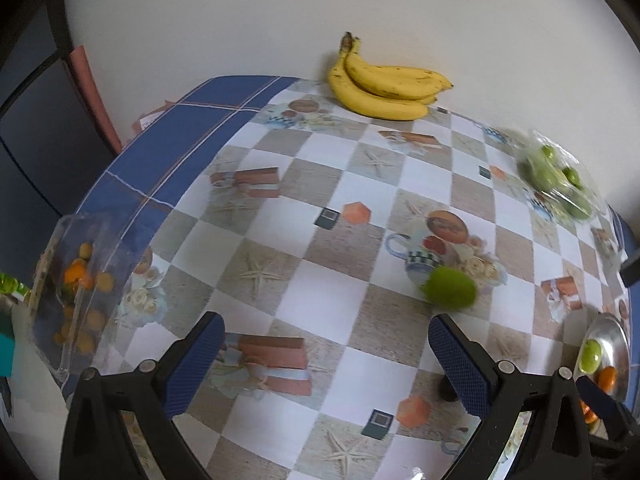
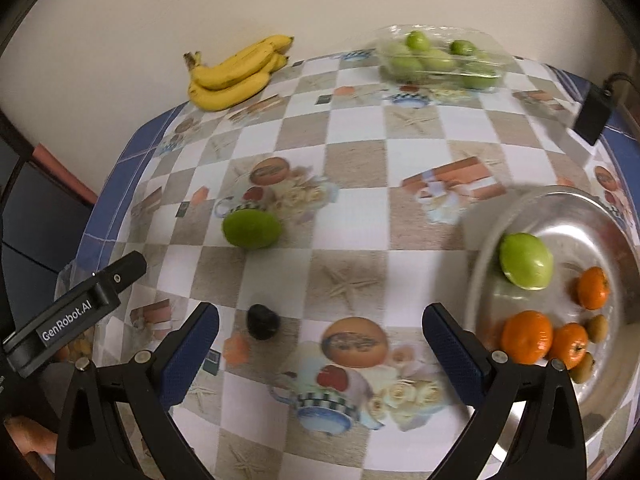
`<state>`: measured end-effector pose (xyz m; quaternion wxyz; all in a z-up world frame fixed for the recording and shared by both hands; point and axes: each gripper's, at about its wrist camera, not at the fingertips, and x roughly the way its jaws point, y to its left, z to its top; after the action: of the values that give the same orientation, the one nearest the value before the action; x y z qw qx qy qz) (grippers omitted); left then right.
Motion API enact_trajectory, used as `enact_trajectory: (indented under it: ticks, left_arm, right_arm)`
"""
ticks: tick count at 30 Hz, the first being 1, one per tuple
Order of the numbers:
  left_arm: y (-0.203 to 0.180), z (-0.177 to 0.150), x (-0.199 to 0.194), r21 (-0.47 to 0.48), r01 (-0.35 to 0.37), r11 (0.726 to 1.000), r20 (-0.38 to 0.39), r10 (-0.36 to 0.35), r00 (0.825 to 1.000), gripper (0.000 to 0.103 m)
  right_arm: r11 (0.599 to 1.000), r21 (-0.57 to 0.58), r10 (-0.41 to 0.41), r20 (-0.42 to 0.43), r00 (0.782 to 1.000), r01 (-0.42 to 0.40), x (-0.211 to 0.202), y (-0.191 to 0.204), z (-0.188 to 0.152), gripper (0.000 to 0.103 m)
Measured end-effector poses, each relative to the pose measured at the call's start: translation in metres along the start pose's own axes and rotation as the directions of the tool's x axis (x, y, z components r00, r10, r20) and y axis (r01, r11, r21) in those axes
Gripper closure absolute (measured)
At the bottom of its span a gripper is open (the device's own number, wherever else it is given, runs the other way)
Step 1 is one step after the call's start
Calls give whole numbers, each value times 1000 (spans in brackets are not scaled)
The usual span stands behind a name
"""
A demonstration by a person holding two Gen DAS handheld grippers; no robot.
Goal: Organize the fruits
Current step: 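Lower the right gripper onto the second dark plum and close it, then close the left gripper on the green mango while the right holds the dark plum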
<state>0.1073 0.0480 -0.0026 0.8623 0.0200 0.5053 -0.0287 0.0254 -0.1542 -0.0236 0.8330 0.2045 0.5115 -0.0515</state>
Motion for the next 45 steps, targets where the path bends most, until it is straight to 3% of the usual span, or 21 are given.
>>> enact_trajectory:
  ticks: [5,15,21,25,28,29,31,37,45]
  left_arm:
    - [7,0,8,-18,-6,1000,-20,5,1000,0]
    - [9,-11,45,-77,14,997,-142,-25,989,0]
    - [10,-14,53,-92,-2,996,-164,-13,986,0]
    - [11,-13,54,-100,-2,995,-162,-15,987,0]
    - [11,-12,53,-100,1,995,-159,-17,987,0]
    - [10,-12,52,-99,1,995,-158,-17,987,0]
    - [10,-12,51,-97,4,995,-154,-20,988,0]
    - [9,-11,47,-102,12,995,-141,-27,990,0]
    - [10,-10,46,-107,13,994,-132,-27,991,0]
  right_arm:
    - [998,-29,46,-41,998,-48,14,17,0,2]
    - [997,-74,24,-123,992,-33,47,30,-8,5]
    - [995,-93,25,-135,990,-38,55,34,-9,25]
    - [993,-106,32,-145,989,-47,58,37,-9,46]
    - [993,-110,32,-152,988,-49,61,40,-8,51]
    - [993,-111,30,-155,988,-48,61,40,-8,59]
    - [993,-111,28,-160,987,-47,62,41,-9,66]
    - [993,-111,32,-172,985,-51,65,42,-9,74]
    - [993,-105,34,-173,984,-53,65,42,-8,75]
